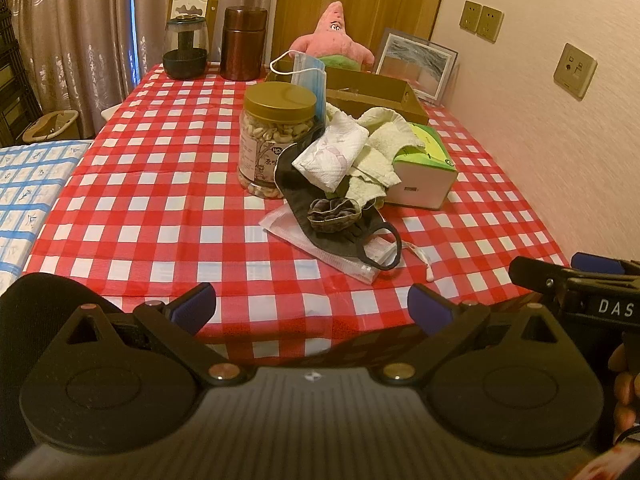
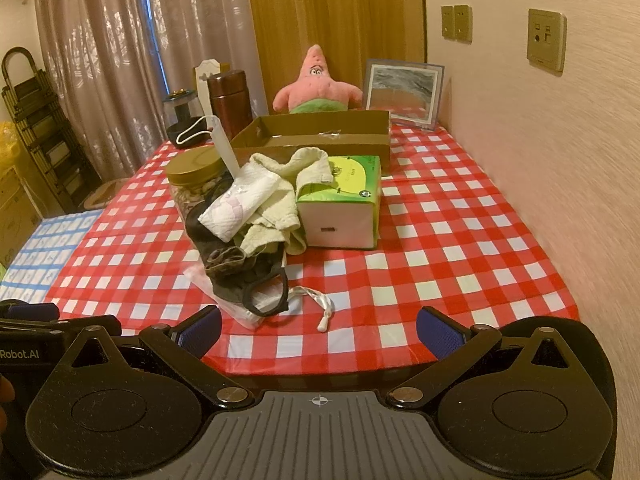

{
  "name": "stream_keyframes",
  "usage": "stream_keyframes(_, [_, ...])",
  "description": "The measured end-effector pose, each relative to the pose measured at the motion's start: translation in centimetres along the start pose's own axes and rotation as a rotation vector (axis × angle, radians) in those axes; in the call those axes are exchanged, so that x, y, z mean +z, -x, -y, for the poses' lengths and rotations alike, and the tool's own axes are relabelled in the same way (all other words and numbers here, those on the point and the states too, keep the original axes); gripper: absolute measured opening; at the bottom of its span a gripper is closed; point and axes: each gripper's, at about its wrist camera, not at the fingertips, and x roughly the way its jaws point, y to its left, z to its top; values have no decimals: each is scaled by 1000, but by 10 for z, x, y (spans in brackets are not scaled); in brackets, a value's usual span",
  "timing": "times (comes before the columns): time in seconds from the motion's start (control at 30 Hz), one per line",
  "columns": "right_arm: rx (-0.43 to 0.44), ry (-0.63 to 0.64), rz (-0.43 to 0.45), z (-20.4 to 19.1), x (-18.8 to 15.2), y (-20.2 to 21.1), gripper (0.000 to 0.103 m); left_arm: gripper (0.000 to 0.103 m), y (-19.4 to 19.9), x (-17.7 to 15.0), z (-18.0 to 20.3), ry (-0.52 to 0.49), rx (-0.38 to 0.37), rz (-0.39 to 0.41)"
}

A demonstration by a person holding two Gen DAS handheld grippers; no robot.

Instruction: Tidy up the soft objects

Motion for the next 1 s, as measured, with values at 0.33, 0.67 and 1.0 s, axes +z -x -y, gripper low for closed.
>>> stream_keyframes(0.33, [0, 0, 0, 0, 1, -1, 103, 101, 0, 0, 0, 1, 0, 1])
stream_keyframes(0.67, [0, 0, 0, 0, 1, 0, 103, 101, 0, 0, 0, 1, -1, -1])
stream_keyframes(1.0, [0, -1, 0, 2, 1, 1, 103, 101, 0, 1, -1, 0, -1, -1])
